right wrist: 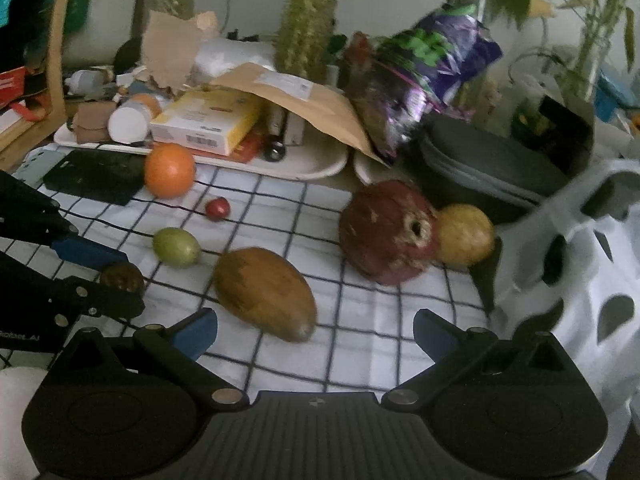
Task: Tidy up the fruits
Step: 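Grasp the dark brown round fruit with the left gripper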
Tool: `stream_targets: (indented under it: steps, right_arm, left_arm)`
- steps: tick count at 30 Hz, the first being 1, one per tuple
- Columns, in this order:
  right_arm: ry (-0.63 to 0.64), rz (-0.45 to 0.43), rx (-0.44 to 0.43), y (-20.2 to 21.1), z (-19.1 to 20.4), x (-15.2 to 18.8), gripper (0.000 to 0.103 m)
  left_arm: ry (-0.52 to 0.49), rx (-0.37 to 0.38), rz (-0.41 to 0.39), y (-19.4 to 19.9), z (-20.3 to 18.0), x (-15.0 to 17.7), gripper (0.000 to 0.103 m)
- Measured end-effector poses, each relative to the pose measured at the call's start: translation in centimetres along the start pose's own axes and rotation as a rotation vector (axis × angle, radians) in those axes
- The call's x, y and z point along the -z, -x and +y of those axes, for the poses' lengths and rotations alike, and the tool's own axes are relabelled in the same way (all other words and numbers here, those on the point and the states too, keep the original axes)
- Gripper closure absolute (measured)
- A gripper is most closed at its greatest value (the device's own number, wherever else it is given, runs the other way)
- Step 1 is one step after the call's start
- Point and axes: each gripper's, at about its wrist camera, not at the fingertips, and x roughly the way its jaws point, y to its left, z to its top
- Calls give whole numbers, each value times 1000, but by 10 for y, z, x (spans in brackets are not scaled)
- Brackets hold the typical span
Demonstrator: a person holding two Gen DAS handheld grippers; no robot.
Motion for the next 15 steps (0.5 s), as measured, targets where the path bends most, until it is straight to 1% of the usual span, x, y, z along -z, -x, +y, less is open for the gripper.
stream_targets:
  steps: [4, 7, 8, 12, 14, 15]
  right_arm:
    - [29, 7, -26, -12, 4, -5, 0]
    - [65, 14, -24, -22, 6, -7, 1]
    - [72, 19, -28, -26, 6, -8, 7]
    - [56, 18, -87, -36, 6, -11, 10]
    - [47, 22, -112, -42, 6, -12, 20]
    - [40, 25, -124, -44, 5, -12, 21]
  left_arm:
    - [-1, -2, -2, 3, 4, 3, 72]
    - [1, 1, 4, 4, 7, 4, 72]
    - [1, 1, 6, 4, 8, 5, 72]
    - [-3, 1, 7, 5, 10, 6, 72]
    - [-2, 5, 4, 6, 10, 6, 72]
    - [-1, 5, 4, 6, 11, 6, 72]
